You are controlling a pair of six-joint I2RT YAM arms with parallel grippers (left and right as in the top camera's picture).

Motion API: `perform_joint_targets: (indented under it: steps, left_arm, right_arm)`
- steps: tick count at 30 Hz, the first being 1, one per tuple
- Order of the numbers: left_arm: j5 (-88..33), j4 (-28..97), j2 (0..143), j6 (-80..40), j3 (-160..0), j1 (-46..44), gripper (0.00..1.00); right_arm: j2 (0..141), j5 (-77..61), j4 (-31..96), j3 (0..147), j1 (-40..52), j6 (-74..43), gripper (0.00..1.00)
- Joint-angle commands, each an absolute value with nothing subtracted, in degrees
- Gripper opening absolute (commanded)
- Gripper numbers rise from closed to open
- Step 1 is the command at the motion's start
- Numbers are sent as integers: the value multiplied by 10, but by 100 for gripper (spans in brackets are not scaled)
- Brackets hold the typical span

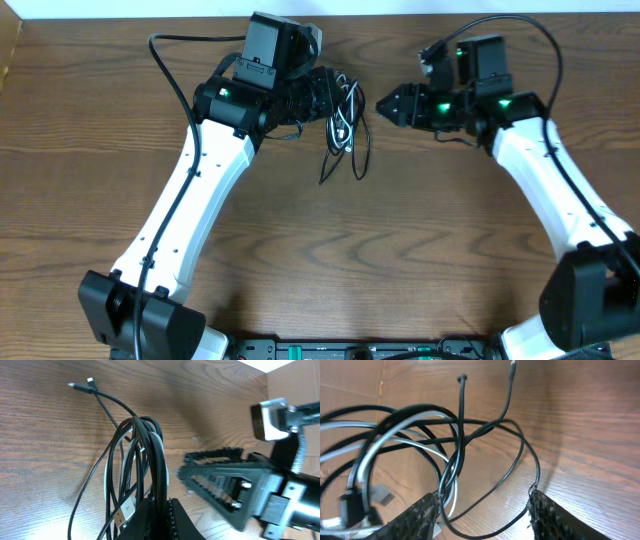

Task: Untangle cables
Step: 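Grasp a black cable strand with the right gripper near the left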

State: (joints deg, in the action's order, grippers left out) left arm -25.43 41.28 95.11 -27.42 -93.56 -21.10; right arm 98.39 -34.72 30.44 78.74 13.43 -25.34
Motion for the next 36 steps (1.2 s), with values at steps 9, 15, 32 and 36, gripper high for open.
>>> perform_joint_targets:
  steps: [9, 15, 32, 36]
  left_arm:
    - [-266, 408, 950, -289, -938, -215, 8]
    - [-266, 409, 950, -289, -938, -216, 7]
    - [-197, 411, 950, -279, -938, -211, 7]
    - [-143, 420, 950, -277, -938, -211, 7]
  right_arm:
    - [1049, -322, 237, 797, 194, -368, 50]
    - [1075, -304, 199, 797, 209, -379, 38]
    - [1050, -271, 330, 797, 104, -272, 1]
    - [1023, -262, 399, 797, 39, -212, 1]
